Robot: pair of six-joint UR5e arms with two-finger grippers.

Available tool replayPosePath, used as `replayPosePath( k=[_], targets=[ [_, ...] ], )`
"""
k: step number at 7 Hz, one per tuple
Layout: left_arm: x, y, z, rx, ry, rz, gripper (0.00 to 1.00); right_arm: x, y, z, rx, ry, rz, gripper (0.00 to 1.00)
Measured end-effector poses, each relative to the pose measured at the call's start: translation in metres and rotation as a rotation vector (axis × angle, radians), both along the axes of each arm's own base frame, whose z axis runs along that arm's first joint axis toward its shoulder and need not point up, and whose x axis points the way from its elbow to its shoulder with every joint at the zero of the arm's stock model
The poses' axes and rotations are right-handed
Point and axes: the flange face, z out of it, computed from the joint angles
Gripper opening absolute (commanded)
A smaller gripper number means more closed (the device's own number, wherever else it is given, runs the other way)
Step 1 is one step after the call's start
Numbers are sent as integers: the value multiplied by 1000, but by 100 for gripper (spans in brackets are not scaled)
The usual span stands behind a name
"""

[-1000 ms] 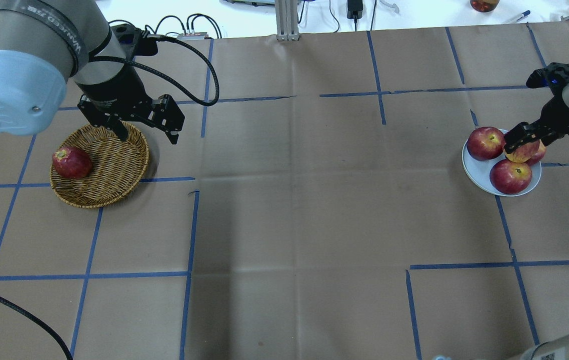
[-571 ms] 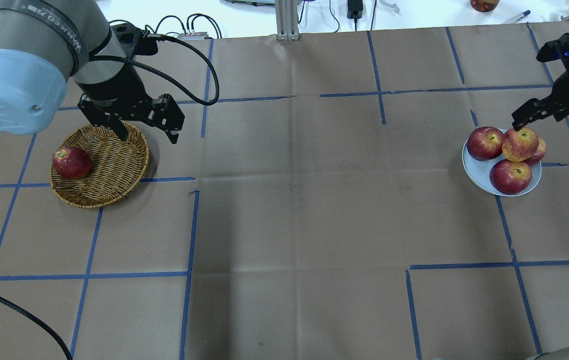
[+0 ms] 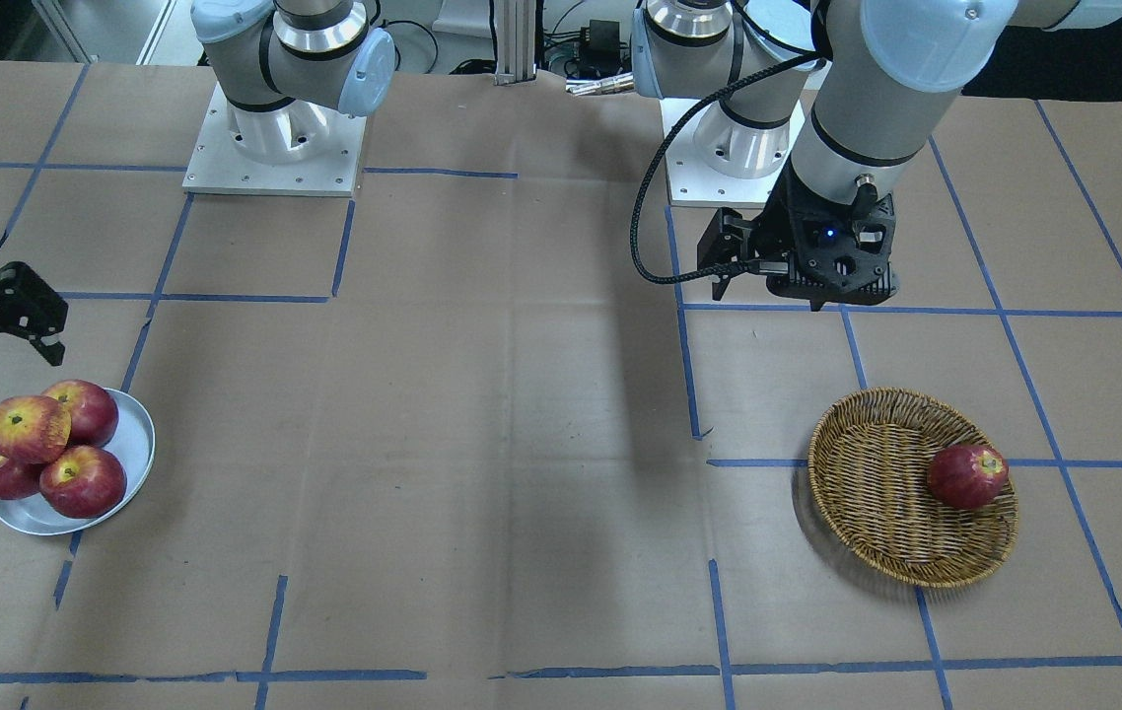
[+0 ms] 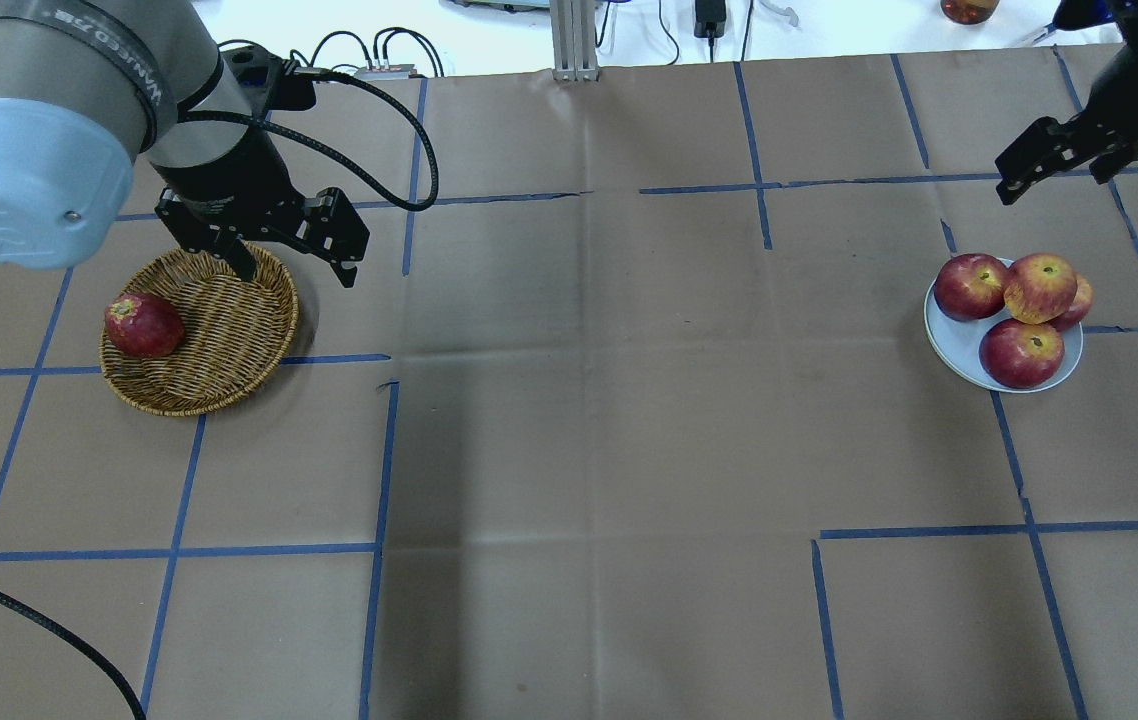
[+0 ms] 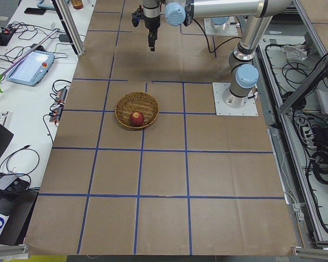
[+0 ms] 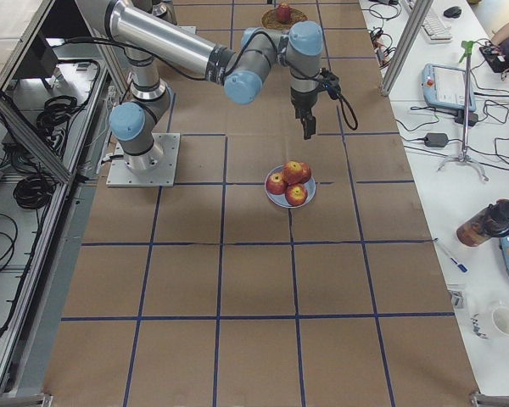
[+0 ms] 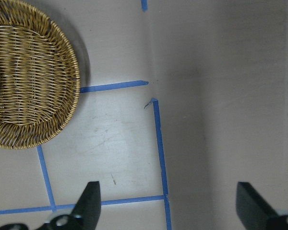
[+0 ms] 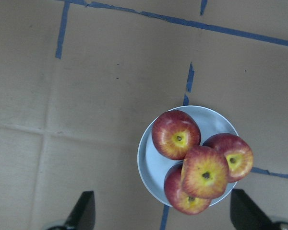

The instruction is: Transfer apple from basket to plate

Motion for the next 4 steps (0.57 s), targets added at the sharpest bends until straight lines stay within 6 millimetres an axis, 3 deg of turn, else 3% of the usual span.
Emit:
replayPosePath(
  k=[1,3,4],
  targets=[
    [0,0,0,0,-1,0,99,39,11,15,18,-12,-44,100],
    [0,0,0,1,-2,0,99,118,31,25,48,-24,-121,100],
    [0,0,0,1,-3,0,99,140,37,25,56,-26,-148,100]
  ],
)
